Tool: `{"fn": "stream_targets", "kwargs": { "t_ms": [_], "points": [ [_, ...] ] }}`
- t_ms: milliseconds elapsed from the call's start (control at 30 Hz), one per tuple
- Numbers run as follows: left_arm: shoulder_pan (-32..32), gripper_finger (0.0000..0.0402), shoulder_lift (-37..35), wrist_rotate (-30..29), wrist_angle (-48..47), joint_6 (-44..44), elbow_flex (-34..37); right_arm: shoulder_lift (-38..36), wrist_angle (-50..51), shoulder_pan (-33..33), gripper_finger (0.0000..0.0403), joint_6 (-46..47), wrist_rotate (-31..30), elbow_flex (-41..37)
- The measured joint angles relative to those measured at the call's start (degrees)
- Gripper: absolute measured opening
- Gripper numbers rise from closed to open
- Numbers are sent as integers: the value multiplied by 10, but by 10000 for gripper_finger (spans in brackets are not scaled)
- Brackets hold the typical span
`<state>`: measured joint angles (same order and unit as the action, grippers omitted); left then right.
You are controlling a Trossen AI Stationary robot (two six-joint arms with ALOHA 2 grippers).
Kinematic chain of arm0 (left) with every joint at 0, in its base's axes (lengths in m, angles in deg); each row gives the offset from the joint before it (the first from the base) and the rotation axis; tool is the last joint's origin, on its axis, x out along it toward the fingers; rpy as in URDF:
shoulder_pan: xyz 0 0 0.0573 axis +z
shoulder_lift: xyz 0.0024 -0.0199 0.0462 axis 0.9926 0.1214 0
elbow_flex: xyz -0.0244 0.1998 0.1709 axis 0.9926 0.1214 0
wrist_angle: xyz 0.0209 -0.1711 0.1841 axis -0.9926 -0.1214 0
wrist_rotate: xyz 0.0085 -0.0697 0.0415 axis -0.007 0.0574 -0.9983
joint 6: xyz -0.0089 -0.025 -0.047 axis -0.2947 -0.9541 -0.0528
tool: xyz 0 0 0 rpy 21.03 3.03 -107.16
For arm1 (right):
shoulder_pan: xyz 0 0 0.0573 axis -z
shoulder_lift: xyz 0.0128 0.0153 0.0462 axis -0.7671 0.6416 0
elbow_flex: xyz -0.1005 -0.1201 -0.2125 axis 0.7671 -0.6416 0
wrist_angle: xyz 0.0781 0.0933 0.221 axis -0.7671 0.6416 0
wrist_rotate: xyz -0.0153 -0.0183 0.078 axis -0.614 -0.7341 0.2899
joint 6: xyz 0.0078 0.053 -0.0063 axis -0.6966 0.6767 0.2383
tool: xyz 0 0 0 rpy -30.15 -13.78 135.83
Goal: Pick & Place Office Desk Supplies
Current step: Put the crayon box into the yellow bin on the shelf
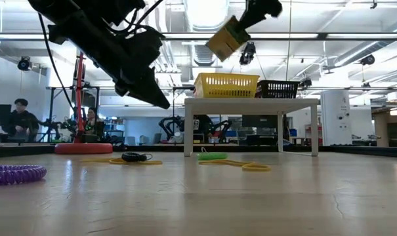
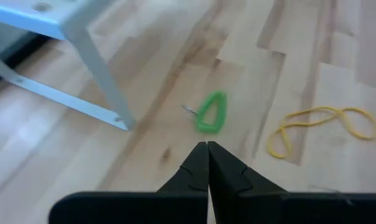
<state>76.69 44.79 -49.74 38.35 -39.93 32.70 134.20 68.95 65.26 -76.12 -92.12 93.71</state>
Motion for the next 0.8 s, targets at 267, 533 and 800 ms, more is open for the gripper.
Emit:
{"fn": "stream_targets", "kwargs": {
  "t_ms": [267, 533, 800],
  "points": [
    [2, 1, 0, -62, 0, 27, 0, 185, 306, -3, 34, 303, -14, 258],
    [1, 1, 0, -136, 0, 58, 0, 321, 469, -3, 34, 443, -15, 444],
    [1, 1, 0, -155, 9, 73, -1, 358, 469, -3, 34, 511, 1, 474]
  ]
}}
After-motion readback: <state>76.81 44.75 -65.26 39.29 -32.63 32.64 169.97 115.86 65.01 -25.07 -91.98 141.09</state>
